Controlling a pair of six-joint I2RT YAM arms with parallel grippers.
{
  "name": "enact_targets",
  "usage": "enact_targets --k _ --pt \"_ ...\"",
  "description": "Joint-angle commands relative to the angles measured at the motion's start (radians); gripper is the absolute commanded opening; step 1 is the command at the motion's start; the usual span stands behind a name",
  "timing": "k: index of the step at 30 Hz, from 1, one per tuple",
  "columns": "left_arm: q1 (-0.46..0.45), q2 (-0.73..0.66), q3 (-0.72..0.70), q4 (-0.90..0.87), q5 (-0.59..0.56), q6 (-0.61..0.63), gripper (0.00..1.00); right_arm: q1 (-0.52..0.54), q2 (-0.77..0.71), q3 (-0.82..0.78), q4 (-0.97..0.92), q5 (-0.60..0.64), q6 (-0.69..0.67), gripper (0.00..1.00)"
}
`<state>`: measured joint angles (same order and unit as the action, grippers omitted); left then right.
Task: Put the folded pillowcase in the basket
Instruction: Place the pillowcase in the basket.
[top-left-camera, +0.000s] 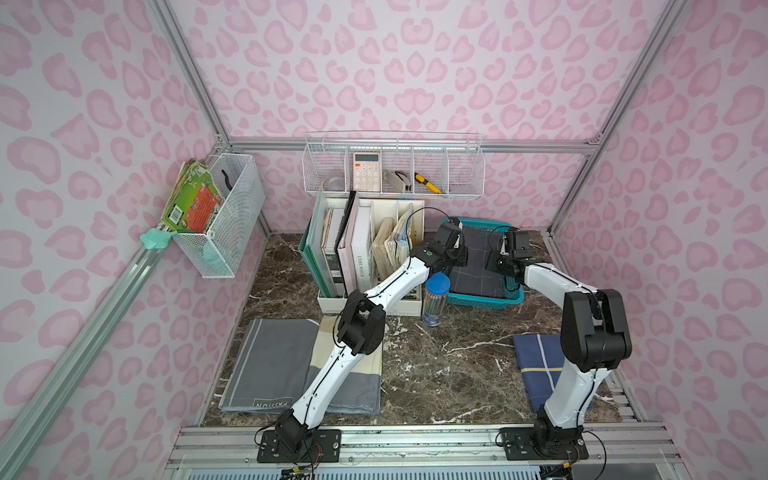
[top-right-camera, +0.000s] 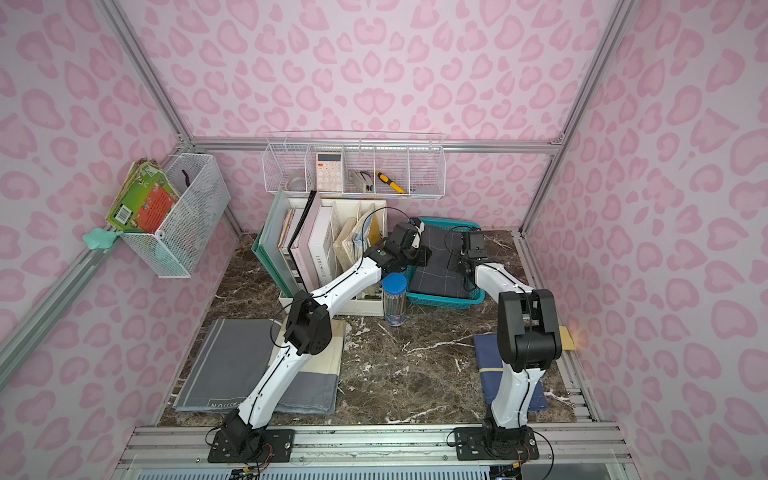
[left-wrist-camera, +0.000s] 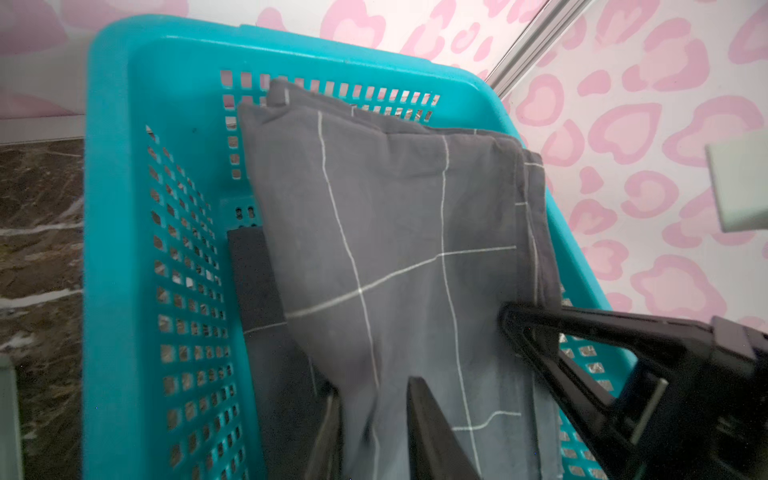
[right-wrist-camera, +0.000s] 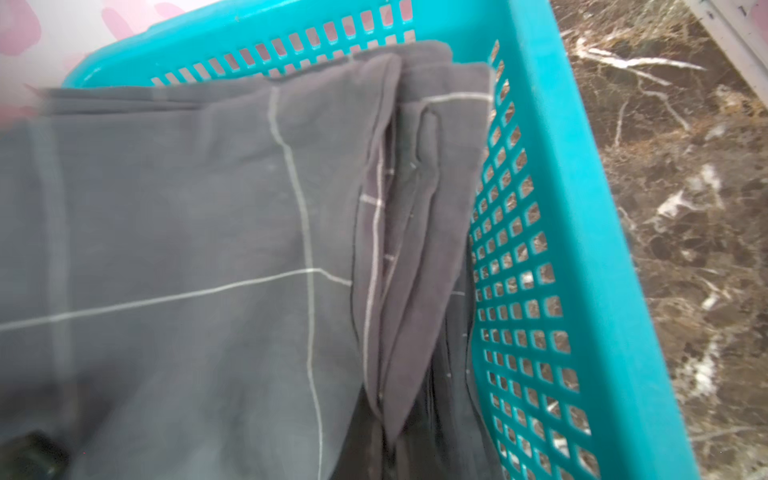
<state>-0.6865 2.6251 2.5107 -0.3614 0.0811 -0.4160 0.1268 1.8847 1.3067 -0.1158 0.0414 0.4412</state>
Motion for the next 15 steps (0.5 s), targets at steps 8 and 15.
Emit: enact_targets --k 8,15 --pt "0.001 -0.066 0.007 0.023 -0.011 0.015 0.51 -0.011 0.118 0.083 -0.034 -0.002 -0.003 0.21" --pt "-0.008 -0.143 0.002 0.010 0.005 0.032 0.52 -0.014 0.157 0.125 -0.040 -0.009 -0.018 0.21"
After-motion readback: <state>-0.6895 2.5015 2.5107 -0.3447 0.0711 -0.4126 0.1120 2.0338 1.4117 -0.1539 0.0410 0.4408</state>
